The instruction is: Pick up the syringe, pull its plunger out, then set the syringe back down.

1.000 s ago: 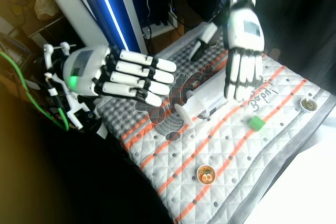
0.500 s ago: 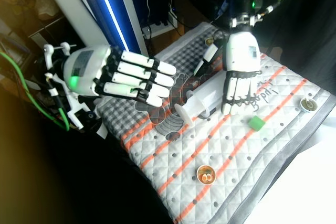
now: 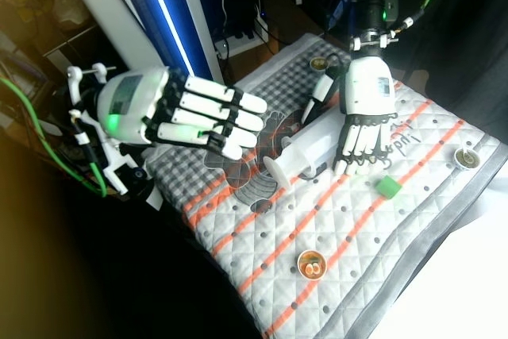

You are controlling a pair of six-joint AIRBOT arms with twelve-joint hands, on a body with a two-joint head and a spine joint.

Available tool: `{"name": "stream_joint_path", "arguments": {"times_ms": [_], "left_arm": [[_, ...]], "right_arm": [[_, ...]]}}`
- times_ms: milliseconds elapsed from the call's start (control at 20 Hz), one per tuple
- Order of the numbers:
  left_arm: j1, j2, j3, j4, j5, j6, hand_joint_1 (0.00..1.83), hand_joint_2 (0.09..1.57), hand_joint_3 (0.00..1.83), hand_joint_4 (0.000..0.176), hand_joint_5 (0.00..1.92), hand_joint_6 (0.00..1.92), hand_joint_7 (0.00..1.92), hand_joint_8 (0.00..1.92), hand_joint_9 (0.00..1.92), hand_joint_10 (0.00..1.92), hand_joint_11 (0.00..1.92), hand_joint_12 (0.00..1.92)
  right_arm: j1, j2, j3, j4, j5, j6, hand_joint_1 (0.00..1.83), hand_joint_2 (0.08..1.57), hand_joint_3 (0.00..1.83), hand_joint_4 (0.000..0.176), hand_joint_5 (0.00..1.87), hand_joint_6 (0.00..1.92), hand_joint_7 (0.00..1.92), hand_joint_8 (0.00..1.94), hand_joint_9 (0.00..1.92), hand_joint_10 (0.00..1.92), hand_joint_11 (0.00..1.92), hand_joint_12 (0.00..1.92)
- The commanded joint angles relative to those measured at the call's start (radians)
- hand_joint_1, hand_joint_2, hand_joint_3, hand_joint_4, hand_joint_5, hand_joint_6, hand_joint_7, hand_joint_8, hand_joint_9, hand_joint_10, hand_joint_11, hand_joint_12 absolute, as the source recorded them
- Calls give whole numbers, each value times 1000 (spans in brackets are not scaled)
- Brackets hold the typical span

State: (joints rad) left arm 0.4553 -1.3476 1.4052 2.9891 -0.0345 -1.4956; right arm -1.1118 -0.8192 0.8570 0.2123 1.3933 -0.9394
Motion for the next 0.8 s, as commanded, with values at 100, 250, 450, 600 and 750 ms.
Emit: {"name": "stream_joint_path", "arguments": {"times_ms": [100, 250, 450, 600, 750], "left_arm": [[17, 4, 6, 6, 60, -23, 1169, 1268, 0, 0, 827, 1370, 554, 1346, 278, 1176, 49, 1725], [14, 45, -9, -97, 155, -22, 1163, 1278, 2, 0, 815, 1385, 531, 1446, 342, 868, 0, 1496], [6, 138, -95, -147, 281, -20, 1104, 1223, 0, 0, 776, 1294, 643, 463, 294, 877, 0, 1563], [-3, 206, -173, -120, 345, -18, 1157, 1289, 0, 0, 797, 1408, 514, 1472, 249, 1023, 0, 1580], [-6, 275, -261, -63, 393, -18, 1107, 1241, 2, 0, 764, 1326, 567, 852, 276, 889, 0, 1534]], "right_arm": [[13, 0, 4, -7, 123, 6, 1006, 1045, 7, 0, 594, 0, 619, 0, 587, 0, 110, 1045], [13, 0, 4, -7, 123, 6, 1050, 1042, 0, 0, 579, 0, 602, 0, 559, 0, 38, 1102], [13, -2, 4, -6, 123, 11, 1006, 996, 0, 0, 460, 0, 437, 0, 433, 0, 0, 1166], [19, -7, 4, -6, 123, 17, 983, 932, 0, 0, 335, 1, 294, 0, 314, 0, 0, 975], [35, -15, 4, -22, 123, 20, 927, 904, 0, 9, 267, 0, 220, 0, 231, 0, 0, 863]]}}
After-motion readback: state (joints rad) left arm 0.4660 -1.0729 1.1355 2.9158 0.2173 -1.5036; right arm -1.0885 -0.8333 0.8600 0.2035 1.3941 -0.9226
